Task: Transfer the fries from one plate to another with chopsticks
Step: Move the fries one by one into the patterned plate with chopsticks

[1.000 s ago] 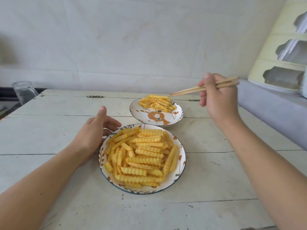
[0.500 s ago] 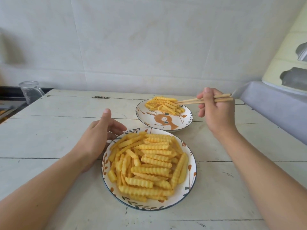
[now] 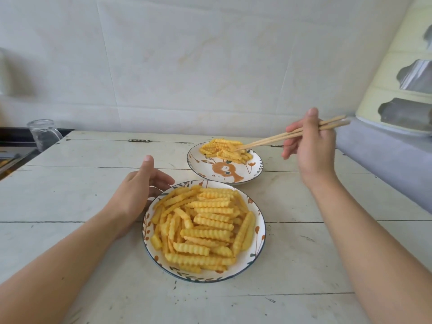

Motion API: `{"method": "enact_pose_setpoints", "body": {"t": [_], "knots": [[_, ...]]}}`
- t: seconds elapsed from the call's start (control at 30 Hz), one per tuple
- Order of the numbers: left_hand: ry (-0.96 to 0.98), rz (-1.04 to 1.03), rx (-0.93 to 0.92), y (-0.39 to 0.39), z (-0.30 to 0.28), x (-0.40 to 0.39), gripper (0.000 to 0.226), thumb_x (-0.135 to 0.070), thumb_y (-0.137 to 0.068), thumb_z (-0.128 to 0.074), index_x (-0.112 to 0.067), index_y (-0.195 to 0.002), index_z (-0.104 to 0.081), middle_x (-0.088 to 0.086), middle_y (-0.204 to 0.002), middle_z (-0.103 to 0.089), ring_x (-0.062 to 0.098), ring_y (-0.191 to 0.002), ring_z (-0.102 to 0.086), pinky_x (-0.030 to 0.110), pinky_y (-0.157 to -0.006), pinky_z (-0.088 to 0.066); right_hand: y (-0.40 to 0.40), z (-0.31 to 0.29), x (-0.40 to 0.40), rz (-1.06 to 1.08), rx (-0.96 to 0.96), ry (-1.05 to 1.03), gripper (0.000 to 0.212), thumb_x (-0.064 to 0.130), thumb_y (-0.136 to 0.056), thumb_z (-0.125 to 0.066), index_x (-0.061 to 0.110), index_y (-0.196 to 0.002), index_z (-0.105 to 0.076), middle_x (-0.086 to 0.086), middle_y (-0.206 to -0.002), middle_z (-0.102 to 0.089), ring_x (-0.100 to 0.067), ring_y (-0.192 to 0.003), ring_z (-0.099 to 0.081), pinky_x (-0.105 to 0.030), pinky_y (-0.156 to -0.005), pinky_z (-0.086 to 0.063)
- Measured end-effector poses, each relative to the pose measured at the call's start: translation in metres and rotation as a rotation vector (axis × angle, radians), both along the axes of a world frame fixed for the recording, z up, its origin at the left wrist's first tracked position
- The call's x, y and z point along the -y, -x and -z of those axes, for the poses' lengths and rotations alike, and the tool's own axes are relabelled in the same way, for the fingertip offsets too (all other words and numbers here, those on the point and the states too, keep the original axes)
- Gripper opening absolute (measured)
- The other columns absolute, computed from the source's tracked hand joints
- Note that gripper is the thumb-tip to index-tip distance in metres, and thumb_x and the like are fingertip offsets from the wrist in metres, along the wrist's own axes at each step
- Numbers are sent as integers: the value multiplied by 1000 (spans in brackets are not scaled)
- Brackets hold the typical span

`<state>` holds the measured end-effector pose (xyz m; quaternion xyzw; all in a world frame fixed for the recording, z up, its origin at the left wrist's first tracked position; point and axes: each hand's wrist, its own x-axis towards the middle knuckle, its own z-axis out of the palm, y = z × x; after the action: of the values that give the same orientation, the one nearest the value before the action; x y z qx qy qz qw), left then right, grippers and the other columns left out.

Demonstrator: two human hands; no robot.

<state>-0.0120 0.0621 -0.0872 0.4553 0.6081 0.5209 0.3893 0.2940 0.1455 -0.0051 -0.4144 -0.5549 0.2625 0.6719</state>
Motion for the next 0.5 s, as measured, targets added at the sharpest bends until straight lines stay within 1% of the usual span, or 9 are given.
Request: {"method": "enact_pose_setpoints", "body": {"t": [0.07,0.1,0.2,0.27,0.4,0.43,0.5], "knots": [[-1,1,0,0,0,1,79,-67,-105,-22,-19,-84,-80,5,-90,-76,29,-90,-67,53,-94,-51,-7,-21,14,-28,-63,37,60,45,-107,-36,7,-67,-59,-8,-49,-52,-25,-34,-46,-25,-39,-39],[1,0,-2,0,0,1,79,-67,-105,-22,-18,-85,-80,8,-93,-76,30,-91,-67,52,-92,-51,-11,-30,20,-32,-60,74,61,46,-106,-36,6,-67,-59,-7,-47,-51,-24,-33,-44,-25,-39,-37],[5,-3,-18,-1,-1,2,79,-68,-105,-22,-17,-85,-80,13,-100,-74,30,-92,-67,50,-90,-51,-22,-45,38,-25,30,185,61,48,-106,-37,5,-69,-59,-5,-44,-49,-22,-34,-41,-24,-40,-35],[6,-3,-28,-1,-2,4,79,-67,-105,-22,-18,-85,-80,12,-99,-75,30,-93,-67,51,-91,-51,-25,-44,48,-10,73,224,60,48,-105,-37,4,-71,-59,-5,-43,-49,-22,-33,-41,-24,-40,-36],[5,3,-31,-2,-3,5,78,-67,-105,-21,-18,-86,-80,14,-103,-74,30,-93,-67,57,-100,-50,-26,-38,60,-17,117,259,59,46,-105,-40,3,-71,-61,-8,-48,-50,-22,-33,-43,-27,-40,-37],[3,4,-30,-2,-3,5,78,-67,-105,-21,-19,-86,-80,15,-105,-73,30,-93,-67,57,-100,-49,-26,-37,61,-32,137,266,57,45,-105,-42,2,-71,-62,-8,-49,-51,-22,-34,-44,-27,-40,-38],[-2,6,-25,-1,-2,4,77,-67,-105,-22,-20,-87,-80,18,-108,-72,28,-92,-66,54,-95,-50,-27,-37,63,-45,169,275,55,43,-104,-45,3,-72,-63,-8,-49,-51,-22,-34,-45,-27,-40,-39]]}}
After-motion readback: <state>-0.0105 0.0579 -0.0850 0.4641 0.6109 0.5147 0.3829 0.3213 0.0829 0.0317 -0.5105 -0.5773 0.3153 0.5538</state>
